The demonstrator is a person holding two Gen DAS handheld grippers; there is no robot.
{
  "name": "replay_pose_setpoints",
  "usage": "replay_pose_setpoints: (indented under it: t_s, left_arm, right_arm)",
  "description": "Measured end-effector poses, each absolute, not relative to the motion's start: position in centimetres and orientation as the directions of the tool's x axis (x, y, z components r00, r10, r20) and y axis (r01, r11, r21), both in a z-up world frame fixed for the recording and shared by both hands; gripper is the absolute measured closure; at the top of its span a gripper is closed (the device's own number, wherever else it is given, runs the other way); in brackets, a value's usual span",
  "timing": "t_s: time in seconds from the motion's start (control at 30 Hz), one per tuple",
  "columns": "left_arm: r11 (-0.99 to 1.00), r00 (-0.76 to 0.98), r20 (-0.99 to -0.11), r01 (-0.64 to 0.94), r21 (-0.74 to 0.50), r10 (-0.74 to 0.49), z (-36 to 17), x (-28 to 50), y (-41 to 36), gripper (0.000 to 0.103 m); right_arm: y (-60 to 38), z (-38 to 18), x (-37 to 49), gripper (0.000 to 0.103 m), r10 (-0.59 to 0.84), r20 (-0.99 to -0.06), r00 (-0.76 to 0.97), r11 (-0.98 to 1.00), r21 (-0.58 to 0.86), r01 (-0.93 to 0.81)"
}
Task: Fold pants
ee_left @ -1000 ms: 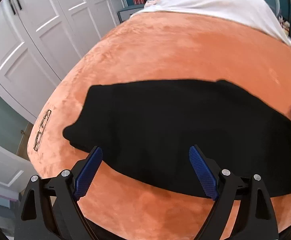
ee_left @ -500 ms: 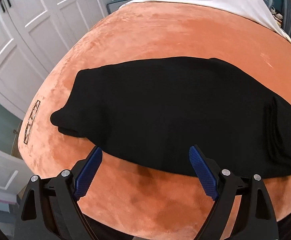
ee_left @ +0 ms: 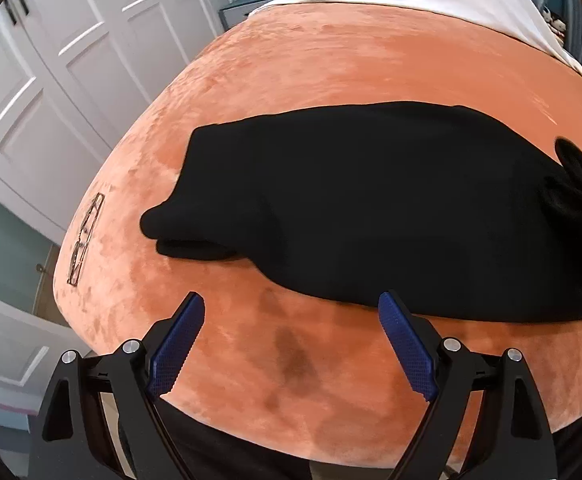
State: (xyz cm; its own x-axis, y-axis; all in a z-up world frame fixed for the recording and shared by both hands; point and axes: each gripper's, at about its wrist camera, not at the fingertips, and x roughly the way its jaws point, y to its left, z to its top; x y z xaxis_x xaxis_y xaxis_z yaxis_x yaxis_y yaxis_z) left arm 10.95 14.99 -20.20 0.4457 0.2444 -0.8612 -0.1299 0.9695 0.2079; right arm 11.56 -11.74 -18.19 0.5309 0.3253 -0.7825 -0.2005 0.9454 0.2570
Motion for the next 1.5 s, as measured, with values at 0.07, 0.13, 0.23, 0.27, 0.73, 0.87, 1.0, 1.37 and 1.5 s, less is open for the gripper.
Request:
replay_pose_setpoints:
  t_s: [0.07, 0.13, 0.23, 0.27, 0.73, 0.87, 1.0, 1.37, 1.5]
  left_arm:
    - [0.971, 0.437, -0.868, -0.143, 0.192, 0.236, -20.3, 10.9, 15.9, 0.017]
    - [0.972, 0.424, -0.877, -0.156, 0.175, 0.226, -20.3, 10.5, 17.1, 0.017]
    - [0.977, 0.427, -0.882, -0.152, 0.148, 0.2, -20.1, 9.1, 19.3, 0.017]
    - [0.98, 0.432, -0.881, -0.143, 0.141, 0.19, -20.2, 8.4, 19.9, 0.017]
    - [0.972, 0.507, -0.835, -0.02, 0.236, 0.214, -20.1, 0.7, 17.8, 0.017]
    - [0.971, 0.494, -0.839, -0.051, 0.233, 0.227, -20.0, 0.3, 19.8, 0.017]
    - [0.972, 0.487, -0.842, -0.106, 0.207, 0.233, -19.9, 0.8, 22.1, 0.017]
    - [0.931, 0.449, -0.89, -0.285, -0.227, -0.08, -19.8, 4.3, 27.9, 0.017]
    - [0.883, 0.468, -0.872, -0.336, -0.327, -0.144, -20.2, 7.9, 28.7, 0.017]
  right_arm:
    - [-9.9, -20.2, 12.5, 0.083, 0.34, -0.814, 0.472, 0.939, 0.267, -0.216]
    - [-8.2, -23.8, 13.2, 0.078, 0.277, -0.882, 0.381, 0.952, 0.198, -0.233]
    - [-7.7, -21.2, 11.2, 0.066, 0.302, -0.832, 0.465, 0.951, 0.232, -0.203]
    - [-7.2, -20.1, 10.7, 0.059, 0.325, -0.817, 0.477, 0.944, 0.252, -0.212]
    - [20.2, -19.7, 11.0, 0.046, 0.371, -0.879, 0.299, 0.602, -0.018, -0.798]
    - [22.4, -22.5, 12.4, 0.075, 0.291, -0.912, 0.288, 0.593, -0.064, -0.803]
    - [19.3, -19.5, 14.7, 0.081, 0.511, -0.829, 0.227, 0.708, 0.255, -0.659]
    - [10.7, -16.8, 10.9, 0.035, 0.596, -0.734, 0.327, 0.721, 0.309, -0.62]
    - [-0.6, -16.5, 10.8, 0.038, 0.456, -0.739, 0.496, 0.882, 0.3, -0.364]
